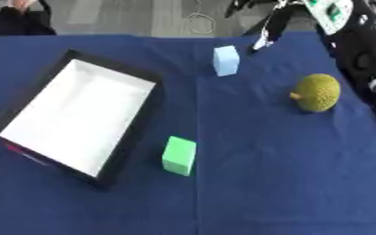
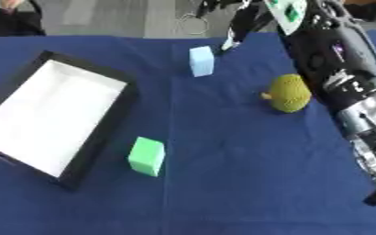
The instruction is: Pick up objects on the table and place them in the box.
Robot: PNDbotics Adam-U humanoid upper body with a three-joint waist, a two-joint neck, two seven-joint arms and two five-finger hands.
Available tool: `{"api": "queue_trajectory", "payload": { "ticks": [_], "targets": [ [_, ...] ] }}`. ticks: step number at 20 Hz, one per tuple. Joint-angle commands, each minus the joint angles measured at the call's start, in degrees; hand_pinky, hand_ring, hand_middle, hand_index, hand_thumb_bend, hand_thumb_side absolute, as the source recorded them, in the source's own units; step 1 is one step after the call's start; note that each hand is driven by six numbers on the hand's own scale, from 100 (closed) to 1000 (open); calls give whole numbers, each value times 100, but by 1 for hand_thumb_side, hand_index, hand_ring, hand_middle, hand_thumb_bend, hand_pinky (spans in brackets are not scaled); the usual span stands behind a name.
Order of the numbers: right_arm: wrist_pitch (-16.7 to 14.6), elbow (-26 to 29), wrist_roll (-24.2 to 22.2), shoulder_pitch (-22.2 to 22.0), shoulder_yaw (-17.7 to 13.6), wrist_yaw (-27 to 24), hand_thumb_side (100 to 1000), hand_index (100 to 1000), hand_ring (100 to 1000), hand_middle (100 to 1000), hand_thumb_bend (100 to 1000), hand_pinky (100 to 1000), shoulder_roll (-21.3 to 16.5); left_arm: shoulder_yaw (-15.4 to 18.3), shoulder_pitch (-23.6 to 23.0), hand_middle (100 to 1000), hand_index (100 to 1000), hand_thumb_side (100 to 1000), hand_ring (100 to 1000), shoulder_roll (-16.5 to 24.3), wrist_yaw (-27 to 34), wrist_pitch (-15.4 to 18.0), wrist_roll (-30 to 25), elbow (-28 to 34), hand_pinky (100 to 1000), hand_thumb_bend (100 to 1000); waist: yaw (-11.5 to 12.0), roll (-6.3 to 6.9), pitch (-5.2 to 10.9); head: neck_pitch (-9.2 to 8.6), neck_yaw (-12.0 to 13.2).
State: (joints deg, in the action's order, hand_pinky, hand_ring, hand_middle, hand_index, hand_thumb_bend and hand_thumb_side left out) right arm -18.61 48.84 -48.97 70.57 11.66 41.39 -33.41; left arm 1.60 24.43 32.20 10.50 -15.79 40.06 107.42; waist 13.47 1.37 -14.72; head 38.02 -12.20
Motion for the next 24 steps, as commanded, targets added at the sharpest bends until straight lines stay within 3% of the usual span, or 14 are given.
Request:
{"api": "queue_trajectory", "payload": {
  "ticks": [1, 24],
  "targets": [
    [-250, 14, -300, 121, -86, -6, 188, 898, 965, 901, 518, 955, -38, 59, 94, 871, 903, 603, 808, 93, -9, 7, 23, 84, 651, 659, 24, -42, 1, -105, -18],
    [19, -103, -149, 19, -231, 185, 255, 898, 941, 880, 496, 942, 60, 107, 111, 873, 900, 611, 791, 23, 71, 74, 96, 121, 653, 639, 123, -125, -263, -57, 5]
  ]
}}
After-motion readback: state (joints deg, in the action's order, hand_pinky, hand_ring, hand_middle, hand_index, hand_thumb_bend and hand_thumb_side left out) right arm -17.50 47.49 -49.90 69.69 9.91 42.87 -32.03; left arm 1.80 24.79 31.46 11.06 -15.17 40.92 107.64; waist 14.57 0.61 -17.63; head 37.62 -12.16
